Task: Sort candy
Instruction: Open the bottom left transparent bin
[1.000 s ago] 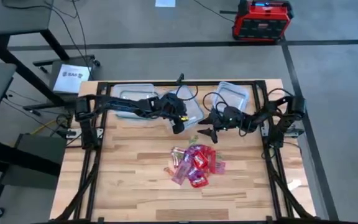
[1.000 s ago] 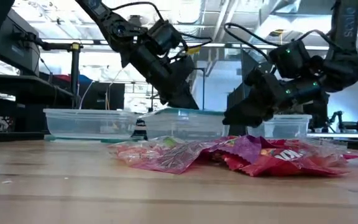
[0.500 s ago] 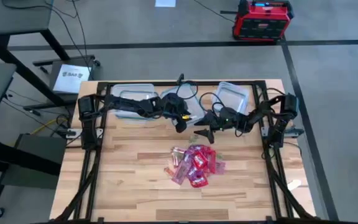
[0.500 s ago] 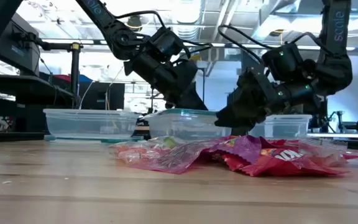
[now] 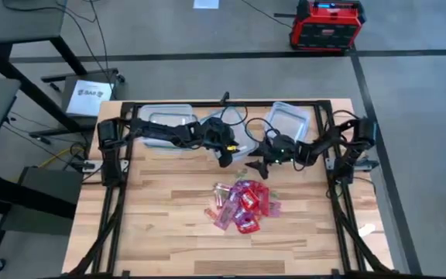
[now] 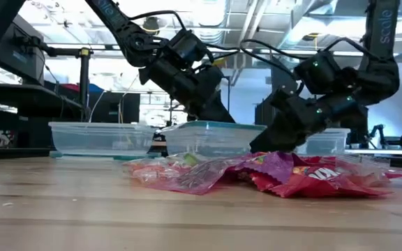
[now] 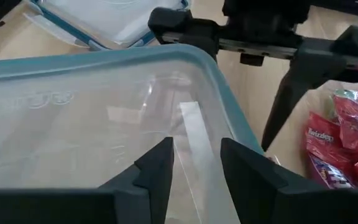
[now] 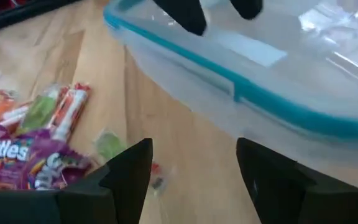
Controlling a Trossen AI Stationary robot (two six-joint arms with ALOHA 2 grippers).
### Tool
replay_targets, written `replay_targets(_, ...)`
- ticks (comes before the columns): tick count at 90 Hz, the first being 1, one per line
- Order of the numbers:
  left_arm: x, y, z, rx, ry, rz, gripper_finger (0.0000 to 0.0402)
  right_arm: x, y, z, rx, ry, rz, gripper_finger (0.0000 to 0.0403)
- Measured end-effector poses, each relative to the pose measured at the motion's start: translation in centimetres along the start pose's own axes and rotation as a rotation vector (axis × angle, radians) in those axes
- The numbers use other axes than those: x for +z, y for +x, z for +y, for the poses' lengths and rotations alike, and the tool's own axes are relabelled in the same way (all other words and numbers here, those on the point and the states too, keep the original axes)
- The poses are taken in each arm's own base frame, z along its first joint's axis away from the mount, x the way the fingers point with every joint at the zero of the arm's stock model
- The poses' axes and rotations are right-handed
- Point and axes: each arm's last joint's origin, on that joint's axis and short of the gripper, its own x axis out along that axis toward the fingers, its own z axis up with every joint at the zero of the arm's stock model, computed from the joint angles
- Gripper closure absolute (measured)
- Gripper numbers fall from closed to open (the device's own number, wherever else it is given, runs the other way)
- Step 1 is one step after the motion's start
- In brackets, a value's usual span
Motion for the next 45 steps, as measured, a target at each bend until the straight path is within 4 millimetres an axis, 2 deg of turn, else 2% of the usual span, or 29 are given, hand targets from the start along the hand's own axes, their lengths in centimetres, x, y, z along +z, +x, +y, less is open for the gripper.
replay_targets(25,-0.1,0.0,-0.1,-0.006,0.005,0.014,0.0279,1.2,0.4,0.3,0.024,0.023,-0.087,0.0185)
replay_targets(45,-0.2,0.0,-0.3,-0.025,0.019,0.022,0.0279,1.2,0.4,0.6,0.119,0.003,-0.079,0.0204)
